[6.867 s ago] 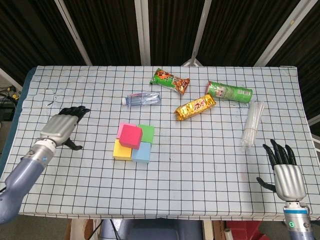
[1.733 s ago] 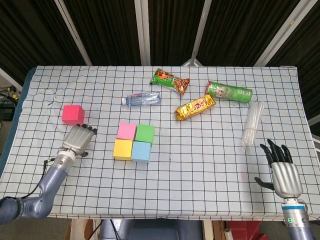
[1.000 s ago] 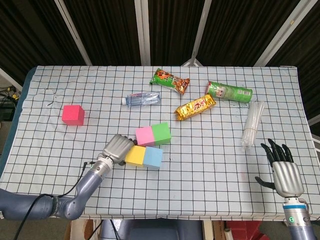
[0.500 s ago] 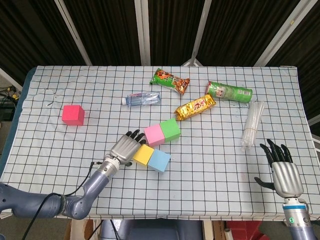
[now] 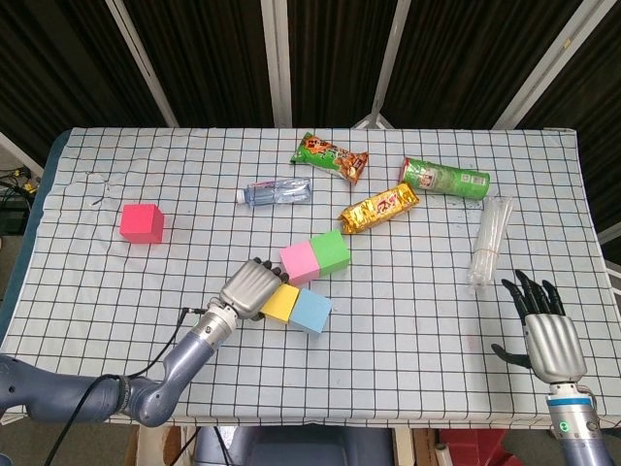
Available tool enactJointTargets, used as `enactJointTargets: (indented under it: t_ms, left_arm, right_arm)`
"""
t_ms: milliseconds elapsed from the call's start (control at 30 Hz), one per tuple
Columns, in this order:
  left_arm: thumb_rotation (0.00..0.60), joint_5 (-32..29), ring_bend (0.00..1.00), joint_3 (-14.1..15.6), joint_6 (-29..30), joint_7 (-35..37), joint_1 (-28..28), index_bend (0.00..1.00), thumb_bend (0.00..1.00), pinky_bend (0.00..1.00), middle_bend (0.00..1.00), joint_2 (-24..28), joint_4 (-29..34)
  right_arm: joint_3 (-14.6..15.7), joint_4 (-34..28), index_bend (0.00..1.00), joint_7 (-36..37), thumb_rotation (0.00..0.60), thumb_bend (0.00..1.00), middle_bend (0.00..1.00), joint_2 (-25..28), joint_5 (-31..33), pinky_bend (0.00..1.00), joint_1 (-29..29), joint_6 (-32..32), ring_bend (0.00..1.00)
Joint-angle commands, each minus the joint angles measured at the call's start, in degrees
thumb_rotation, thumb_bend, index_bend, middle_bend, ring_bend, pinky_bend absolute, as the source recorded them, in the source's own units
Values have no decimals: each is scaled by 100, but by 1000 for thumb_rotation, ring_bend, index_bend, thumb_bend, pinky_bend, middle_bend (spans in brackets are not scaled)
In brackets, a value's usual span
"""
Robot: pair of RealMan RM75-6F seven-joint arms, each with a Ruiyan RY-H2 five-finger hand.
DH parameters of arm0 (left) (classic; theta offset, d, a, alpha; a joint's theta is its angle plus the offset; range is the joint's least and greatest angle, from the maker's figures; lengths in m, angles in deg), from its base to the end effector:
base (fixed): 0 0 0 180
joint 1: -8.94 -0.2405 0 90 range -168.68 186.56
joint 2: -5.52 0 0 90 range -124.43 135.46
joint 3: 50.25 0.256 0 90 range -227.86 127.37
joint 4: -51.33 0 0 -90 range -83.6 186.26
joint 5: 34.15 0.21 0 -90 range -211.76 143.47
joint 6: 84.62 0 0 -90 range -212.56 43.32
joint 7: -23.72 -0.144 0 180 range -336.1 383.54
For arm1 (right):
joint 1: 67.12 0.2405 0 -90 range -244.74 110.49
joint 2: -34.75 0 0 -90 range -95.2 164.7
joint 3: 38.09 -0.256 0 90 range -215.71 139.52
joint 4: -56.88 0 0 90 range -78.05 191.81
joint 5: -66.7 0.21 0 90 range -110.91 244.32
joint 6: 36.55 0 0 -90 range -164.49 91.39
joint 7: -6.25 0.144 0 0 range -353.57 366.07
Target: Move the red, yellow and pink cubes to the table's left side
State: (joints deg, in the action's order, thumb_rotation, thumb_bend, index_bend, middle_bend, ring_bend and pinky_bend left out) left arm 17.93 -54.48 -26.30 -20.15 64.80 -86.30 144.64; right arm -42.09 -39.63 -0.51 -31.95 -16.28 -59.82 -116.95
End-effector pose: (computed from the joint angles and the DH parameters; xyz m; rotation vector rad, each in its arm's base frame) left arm -0.0740 0.3190 -0.0509 -2.1333 -0.6087 -0.7685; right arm -0.2927 -0.1957 0.1323 1.4198 -0.9496 0.8798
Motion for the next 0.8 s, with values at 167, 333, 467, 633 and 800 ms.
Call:
enactJointTargets:
  t_ms: [167,333,467,633,800]
  left_arm:
    - [600,220,447,94,210,-224,-54,594,362,452,637,7,-124]
    - [600,689,447,49,701,-369,-167,593,361,451,637,506,22]
    - [600,1008,447,113,1049,-736,-262,579,360,451,635,1071,-95]
    - [600,1089,447,172,1018,-858,-349,550,341,451,610,1445,-805]
    - [600,890,443,-45,607,-179,-360,532,294,450,586,1173,-1696]
  right_arm:
    - [13,-6,124,19,600,59,27,17,-14,0,-3,1,111]
    - [0,7,124,10,600,59,27,9,-3,0,-22,-49,112]
    - [-7,16,124,-3,600,59,27,3,31,0,-26,-45,112]
    - [-23,11,124,-79,600,59,27,-22,93,0,-8,-4,111]
    - [-55,26,124,-168,600,59,27,-59,170,0,-5,-8,111]
